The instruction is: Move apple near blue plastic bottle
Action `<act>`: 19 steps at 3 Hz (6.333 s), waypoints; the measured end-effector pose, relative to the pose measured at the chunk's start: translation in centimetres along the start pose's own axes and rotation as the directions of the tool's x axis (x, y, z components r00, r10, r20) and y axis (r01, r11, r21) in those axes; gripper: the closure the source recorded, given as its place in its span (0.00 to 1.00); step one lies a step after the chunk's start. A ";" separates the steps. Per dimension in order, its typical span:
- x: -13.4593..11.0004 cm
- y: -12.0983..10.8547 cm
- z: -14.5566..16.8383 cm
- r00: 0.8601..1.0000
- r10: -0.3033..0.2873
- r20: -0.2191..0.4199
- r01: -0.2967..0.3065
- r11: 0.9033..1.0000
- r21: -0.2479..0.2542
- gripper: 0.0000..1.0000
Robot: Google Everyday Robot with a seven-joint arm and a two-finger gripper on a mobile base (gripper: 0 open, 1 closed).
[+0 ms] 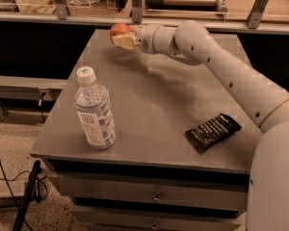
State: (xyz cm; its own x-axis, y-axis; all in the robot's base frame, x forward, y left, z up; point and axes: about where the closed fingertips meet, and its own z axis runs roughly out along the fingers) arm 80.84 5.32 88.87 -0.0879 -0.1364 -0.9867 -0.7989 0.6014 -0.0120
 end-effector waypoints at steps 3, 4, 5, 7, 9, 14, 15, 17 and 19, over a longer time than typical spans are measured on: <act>-4.7 -0.6 -17.1 0.978 -0.190 -0.080 0.181 0.978 -0.108 1.00; -4.7 -0.6 -17.1 0.978 -0.190 -0.080 0.181 0.977 -0.108 1.00; -4.8 1.5 -17.6 0.976 -0.210 -0.064 0.198 0.969 -0.150 1.00; -4.3 7.4 -20.2 0.970 -0.240 -0.034 0.223 0.939 -0.260 1.00; -2.2 13.2 -23.8 0.970 -0.240 -0.030 0.210 0.897 -0.388 1.00; 2.1 24.2 -27.0 0.957 -0.291 0.016 0.256 0.812 -0.525 1.00; 3.0 27.5 -27.0 0.954 -0.298 0.041 0.266 0.772 -0.577 1.00; 3.4 27.5 -26.5 0.953 -0.304 0.010 0.257 0.787 -0.560 1.00; 4.9 26.9 -25.3 0.949 -0.311 -0.047 0.238 0.807 -0.541 1.00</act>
Offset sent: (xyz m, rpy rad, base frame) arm -0.1074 -0.1710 0.0977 -0.2208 -0.0842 0.1442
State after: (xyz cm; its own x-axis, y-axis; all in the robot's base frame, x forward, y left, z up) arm 43.91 0.89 87.78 0.1375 -0.3535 -0.9253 -0.9872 0.0271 -0.1571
